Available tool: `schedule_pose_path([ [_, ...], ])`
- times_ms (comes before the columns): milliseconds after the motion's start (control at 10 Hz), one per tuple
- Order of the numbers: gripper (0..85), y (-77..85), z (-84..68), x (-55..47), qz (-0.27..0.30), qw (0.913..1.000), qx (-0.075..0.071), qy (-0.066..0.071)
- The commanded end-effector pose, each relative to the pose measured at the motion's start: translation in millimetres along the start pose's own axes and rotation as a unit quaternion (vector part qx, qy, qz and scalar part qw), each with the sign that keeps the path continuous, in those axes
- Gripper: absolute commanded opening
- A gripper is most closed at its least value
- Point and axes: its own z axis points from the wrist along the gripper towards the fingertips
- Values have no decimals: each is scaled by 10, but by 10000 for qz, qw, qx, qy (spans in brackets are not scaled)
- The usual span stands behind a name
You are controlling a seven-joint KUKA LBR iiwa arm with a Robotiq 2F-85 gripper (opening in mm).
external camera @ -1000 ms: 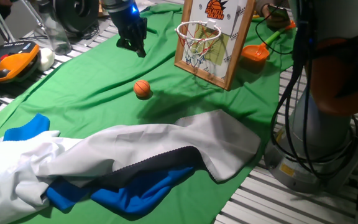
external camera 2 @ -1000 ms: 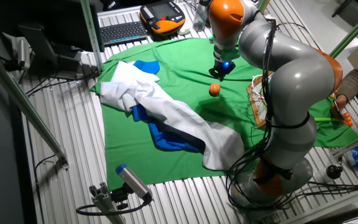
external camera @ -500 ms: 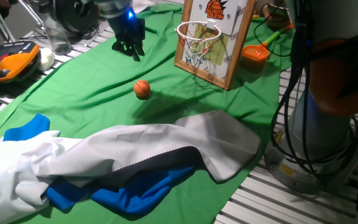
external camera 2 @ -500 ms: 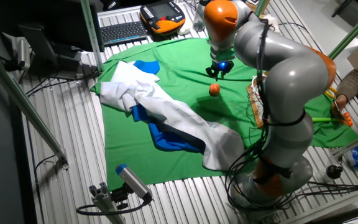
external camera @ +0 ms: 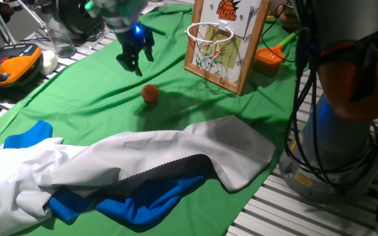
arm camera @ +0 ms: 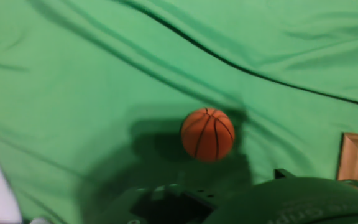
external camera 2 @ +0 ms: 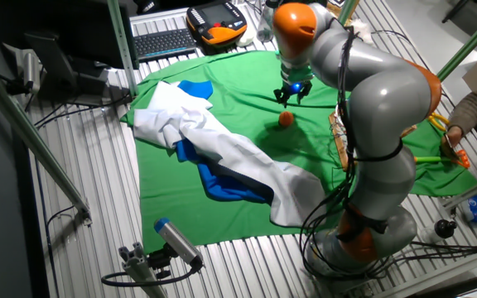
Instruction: Grab a basketball, release it and shoot it into the basket
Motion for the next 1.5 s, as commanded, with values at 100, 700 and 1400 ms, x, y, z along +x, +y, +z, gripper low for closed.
schedule_pose_path([
  [100, 850, 24, 181, -74, -4, 10000, -69, -49],
  [700, 850, 34, 622, -162, -60, 9996, -129, -245],
  [1400, 850, 25, 954, -185, -132, 9985, -257, -475],
])
